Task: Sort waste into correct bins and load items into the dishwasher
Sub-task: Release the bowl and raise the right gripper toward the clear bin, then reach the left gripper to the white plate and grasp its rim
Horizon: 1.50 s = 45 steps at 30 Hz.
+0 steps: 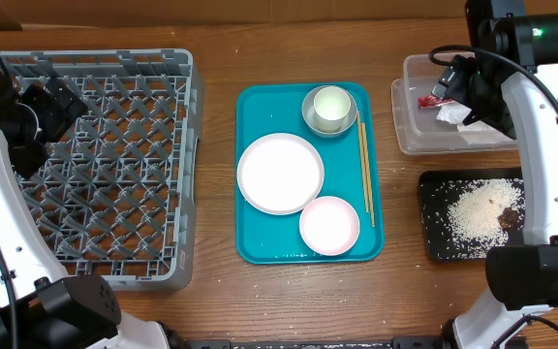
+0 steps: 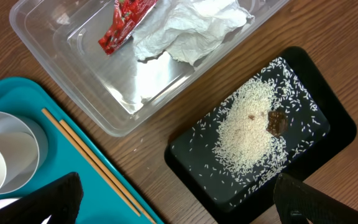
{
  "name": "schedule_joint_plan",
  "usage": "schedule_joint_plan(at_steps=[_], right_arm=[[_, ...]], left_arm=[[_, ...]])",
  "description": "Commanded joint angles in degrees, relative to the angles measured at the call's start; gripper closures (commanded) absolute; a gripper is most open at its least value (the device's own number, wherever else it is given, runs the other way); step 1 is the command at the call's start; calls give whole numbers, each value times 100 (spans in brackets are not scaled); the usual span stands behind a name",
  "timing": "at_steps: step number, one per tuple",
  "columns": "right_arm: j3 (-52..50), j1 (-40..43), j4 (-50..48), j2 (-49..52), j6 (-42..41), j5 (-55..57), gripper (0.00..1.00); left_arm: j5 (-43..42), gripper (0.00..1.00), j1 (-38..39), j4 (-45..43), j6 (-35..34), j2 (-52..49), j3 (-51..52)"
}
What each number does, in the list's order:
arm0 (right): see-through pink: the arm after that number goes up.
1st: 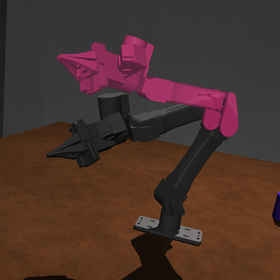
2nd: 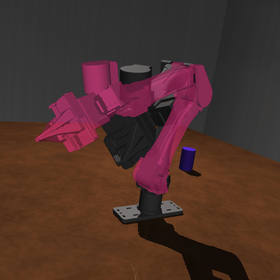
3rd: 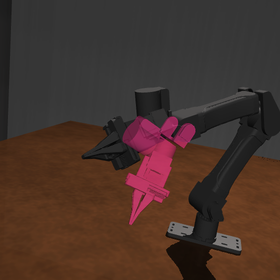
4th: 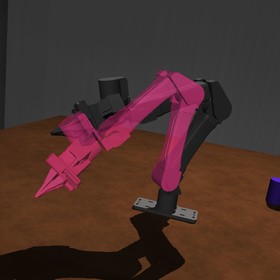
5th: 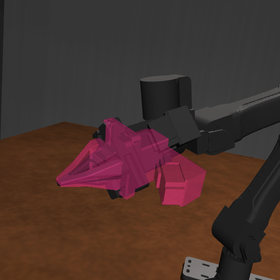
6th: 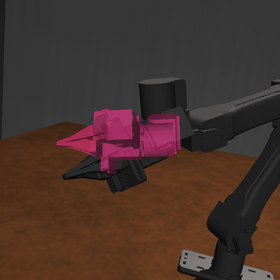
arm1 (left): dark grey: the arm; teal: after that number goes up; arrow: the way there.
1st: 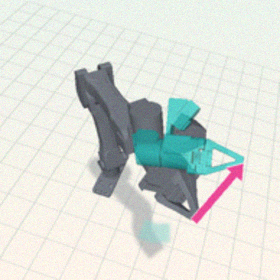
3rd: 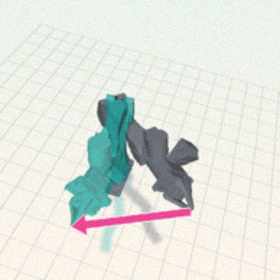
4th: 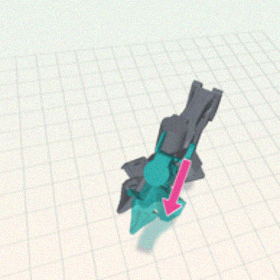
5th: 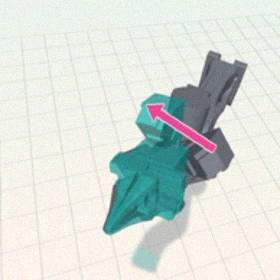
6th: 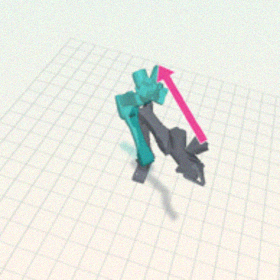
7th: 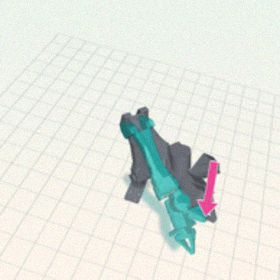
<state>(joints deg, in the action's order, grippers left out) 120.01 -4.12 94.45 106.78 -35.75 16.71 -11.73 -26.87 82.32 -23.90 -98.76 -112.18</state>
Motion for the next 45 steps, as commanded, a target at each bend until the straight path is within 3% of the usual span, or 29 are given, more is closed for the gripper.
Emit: schedule_joint_plan(at_steps=[1, 6, 8, 11, 15, 18, 23, 30, 36, 41, 45], right_arm=[[114, 2, -28, -133, 111, 15, 0], [114, 2, -28, -133, 111, 15, 0], [114, 2, -28, -133, 111, 15, 0], [114, 2, -28, -133, 111, 15, 0], [114, 2, -28, -133, 111, 15, 0], [114, 2, -28, -133, 111, 17, 0], [114, 2, -28, -133, 111, 17, 0], [114, 2, -28, -133, 109, 15, 0], [114, 2, -28, -133, 111, 15, 0], [114, 2, -28, -133, 111, 15, 0], [114, 2, -28, -133, 111, 15, 0]], left_arm=[[17, 0, -11, -2, -57, 81, -74], [-83, 0, -11, -17, -216, 81, -74], [-608, 0, -11, 118, -466, 81, -74], [-2061, 0, 42, 361, -739, 63, -68], [-2986, 0, 529, 431, -122, 63, -39], [-2747, 0, 1408, 573, 422, 61, -39], [-1305, 0, 3010, 396, 433, 46, -37], [1040, 2, 5099, -35, -612, -350, -37], [1314, 25, 5696, -511, -1027, -1038, -37], [1010, 25, 5877, -621, -1189, -1703, -37], [717, 33, 6024, -789, -1215, -2277, -37]])
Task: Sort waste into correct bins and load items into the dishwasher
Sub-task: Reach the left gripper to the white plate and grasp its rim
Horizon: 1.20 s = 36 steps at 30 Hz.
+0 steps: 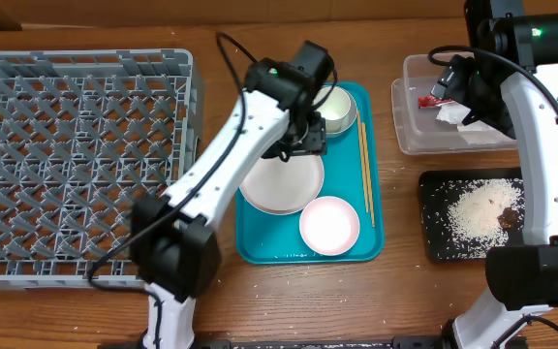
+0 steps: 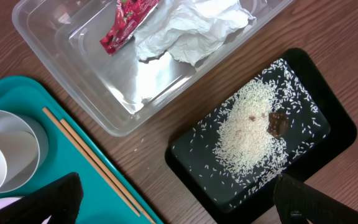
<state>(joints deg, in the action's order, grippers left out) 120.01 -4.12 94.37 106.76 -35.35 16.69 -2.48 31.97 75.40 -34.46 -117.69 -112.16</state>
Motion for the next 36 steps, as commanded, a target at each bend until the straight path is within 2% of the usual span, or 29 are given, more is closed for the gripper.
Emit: schedule_joint_plan(at_steps=[1, 12, 20, 23, 25, 26, 28, 36], right_arm=[[114, 2, -20, -131, 72, 17, 0], [114, 2, -20, -131, 72, 20, 0], [114, 2, -20, -131, 72, 17, 0], [114, 2, -17, -131, 72, 17, 0], [114, 2, -20, -131, 72, 17, 0], [114, 2, -20, -131, 72, 20, 0], [114, 2, -20, -131, 72, 17, 0], [114, 2, -20, -131, 72, 17, 0]], left_arm=[[-199, 33, 179, -131, -203, -501, -39], [-133, 37, 603, -616, -435, -1329, -39], [120, 51, 717, -901, -503, -1648, -39], [157, 53, 717, -903, -501, -1665, -39], [170, 65, 717, -920, -501, -1668, -39], [186, 76, 717, -925, -501, -1668, -39], [208, 85, 719, -925, -501, -1668, -39], [356, 85, 756, -922, -501, -1670, -4]])
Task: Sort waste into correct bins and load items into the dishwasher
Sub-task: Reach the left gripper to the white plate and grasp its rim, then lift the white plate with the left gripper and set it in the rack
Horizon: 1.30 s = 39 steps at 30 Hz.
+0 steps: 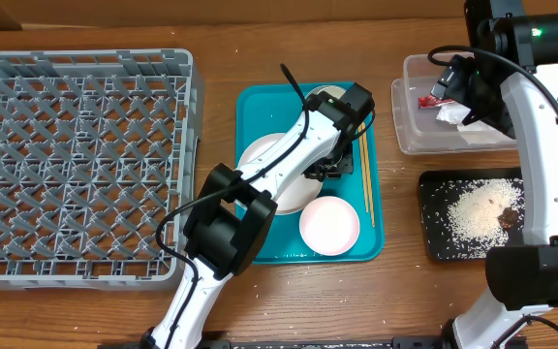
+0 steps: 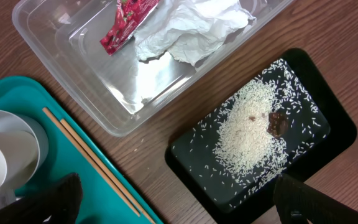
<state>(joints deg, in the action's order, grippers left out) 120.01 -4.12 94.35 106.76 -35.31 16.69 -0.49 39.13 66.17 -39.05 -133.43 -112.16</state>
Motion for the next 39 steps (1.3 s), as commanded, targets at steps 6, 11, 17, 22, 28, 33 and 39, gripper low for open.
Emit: schedule_joint_plan(at_steps=[6, 11, 17, 22, 28, 33, 39], right_arm=[[114, 2, -17, -131, 68, 17, 0], [114, 2, -15, -131, 68, 20, 0], [114, 2, -17, -131, 68, 20, 0], [114, 2, -17, -131, 68, 17, 0], [114, 2, -15, -131, 68, 20, 0], [114, 2, -17, -131, 68, 17, 0], [114, 2, -17, -129, 66, 20, 0]], left_arm=[[240, 87, 39, -7, -46, -105, 144], [238, 96, 39, -48, -90, -107, 380], [175, 96, 20, 275, -85, -101, 42], [240, 96, 15, 1047, -83, -90, -859], [306, 96, -55, 2105, -59, -90, -2365], [304, 96, -345, 2927, 444, -87, -3648], [-299, 96, -957, 3064, 1495, 197, -4507]])
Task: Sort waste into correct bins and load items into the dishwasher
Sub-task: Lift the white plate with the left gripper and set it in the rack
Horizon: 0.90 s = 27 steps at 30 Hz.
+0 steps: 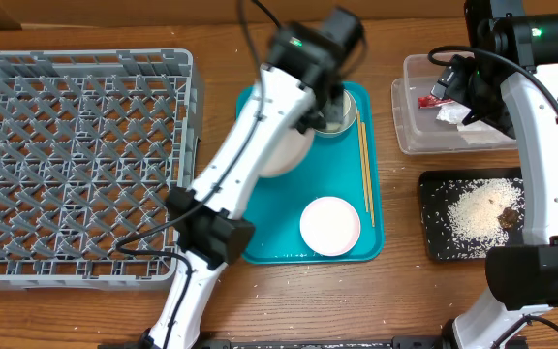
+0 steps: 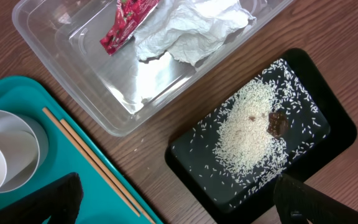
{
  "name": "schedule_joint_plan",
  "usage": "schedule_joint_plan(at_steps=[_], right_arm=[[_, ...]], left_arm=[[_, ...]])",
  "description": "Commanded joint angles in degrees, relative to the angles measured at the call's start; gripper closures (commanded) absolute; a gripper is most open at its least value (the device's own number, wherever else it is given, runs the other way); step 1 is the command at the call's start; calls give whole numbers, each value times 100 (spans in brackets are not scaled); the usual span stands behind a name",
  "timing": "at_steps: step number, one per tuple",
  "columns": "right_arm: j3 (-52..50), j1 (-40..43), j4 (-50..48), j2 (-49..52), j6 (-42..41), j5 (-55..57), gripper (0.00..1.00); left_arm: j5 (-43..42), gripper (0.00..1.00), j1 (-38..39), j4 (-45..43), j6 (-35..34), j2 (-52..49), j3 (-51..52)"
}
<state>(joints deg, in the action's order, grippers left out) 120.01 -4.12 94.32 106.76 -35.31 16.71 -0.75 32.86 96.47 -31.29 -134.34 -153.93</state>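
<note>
On the teal tray [image 1: 260, 237] lie a small white plate [image 1: 329, 225] and a pair of chopsticks [image 1: 364, 165]. A metal bowl with a paper cup [image 2: 5, 163] stands at the tray's far end. My left arm reaches over the tray, with the left gripper [image 1: 310, 118] shut on the rim of the large white plate [image 1: 284, 155]. That plate is raised off its spot and half hidden under the arm. The right gripper [image 2: 179, 208] hangs open and holds nothing, high up by the clear bin [image 2: 92, 93]. The grey dish rack [image 1: 85, 155] stands at the left.
The clear bin holds a red wrapper [image 2: 126, 22] and crumpled tissue [image 2: 191, 28]. A black tray [image 2: 328, 143] with spilled rice [image 2: 250, 130] and a brown lump [image 2: 277, 123] sits in front of the bin, at the table's right.
My left gripper was low over the large plate beside the bowl. Now the plate is off its place on the tray, shifted toward the far left under the arm. The right arm has not moved.
The left arm was first back over the dish rack, with all the dishes on the tray. It then reached across to the large plate, then sat lower at the plate's edge by the bowl. Now the plate is lifted from the tray. The right gripper stayed open throughout.
</note>
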Motion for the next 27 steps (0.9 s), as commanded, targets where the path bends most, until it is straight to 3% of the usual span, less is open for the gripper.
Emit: schedule_joint_plan(at_steps=[1, 10, 11, 15, 19, 23, 27], right_arm=[[114, 2, -15, -131, 68, 17, 0], [114, 2, -15, -131, 68, 15, 0], [114, 2, -15, -131, 68, 17, 0], [114, 2, -15, -131, 68, 15, 0], [114, 2, -15, -131, 68, 15, 0], [114, 2, -15, -131, 68, 15, 0], [114, 2, -15, -131, 68, 15, 0]], left_arm=[[-271, 96, -431, 35, 852, 363, -385], [-382, 96, -2013, -22, 2702, 1263, -575], [-608, 96, -2188, -46, 2946, 1307, -575], [-2826, 96, -3209, -46, 4503, 1296, -553], [-4317, 96, -4065, -44, 4885, 1145, -553], [-5182, 96, -4769, -26, 5305, 994, -553], [-5219, 96, -5311, 35, 5696, 828, -551]])
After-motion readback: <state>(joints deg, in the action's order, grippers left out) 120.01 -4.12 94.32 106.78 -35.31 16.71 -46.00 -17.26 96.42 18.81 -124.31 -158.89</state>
